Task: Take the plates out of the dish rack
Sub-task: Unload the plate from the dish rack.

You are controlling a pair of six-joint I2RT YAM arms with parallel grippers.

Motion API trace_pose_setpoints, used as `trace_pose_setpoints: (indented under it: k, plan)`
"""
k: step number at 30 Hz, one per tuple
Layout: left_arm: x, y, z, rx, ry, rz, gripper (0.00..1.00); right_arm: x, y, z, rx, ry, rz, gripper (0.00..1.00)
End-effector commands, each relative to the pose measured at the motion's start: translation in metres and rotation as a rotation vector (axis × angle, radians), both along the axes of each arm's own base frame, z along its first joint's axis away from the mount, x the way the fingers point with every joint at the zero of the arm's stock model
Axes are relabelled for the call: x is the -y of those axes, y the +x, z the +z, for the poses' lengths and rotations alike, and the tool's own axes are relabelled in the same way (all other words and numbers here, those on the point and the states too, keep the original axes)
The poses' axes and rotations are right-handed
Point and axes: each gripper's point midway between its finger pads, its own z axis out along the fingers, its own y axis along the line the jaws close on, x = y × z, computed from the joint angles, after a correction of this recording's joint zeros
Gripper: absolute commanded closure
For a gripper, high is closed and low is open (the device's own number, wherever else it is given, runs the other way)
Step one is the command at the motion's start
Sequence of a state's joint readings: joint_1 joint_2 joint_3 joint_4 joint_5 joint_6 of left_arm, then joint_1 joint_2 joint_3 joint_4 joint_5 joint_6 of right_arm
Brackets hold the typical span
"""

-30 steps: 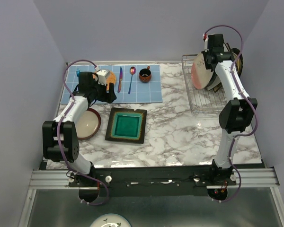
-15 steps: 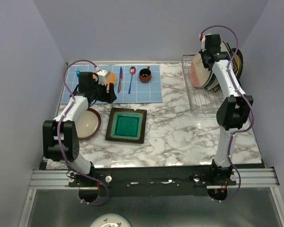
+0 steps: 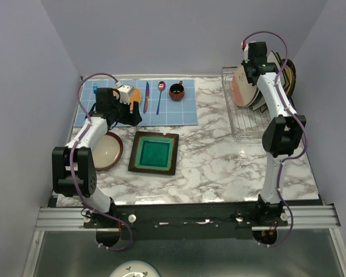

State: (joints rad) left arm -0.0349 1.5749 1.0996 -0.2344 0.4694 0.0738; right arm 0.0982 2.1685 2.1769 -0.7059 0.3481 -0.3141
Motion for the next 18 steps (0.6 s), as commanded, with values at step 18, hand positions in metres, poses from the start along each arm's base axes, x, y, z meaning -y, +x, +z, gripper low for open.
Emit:
trace_pose_setpoints:
  k: [18]
  plan:
    - [0.003, -0.001, 0.010, 0.015, -0.008, -0.017, 0.19, -0.013, -0.010, -0.050, -0.128, 0.043, 0.026, 0.87]
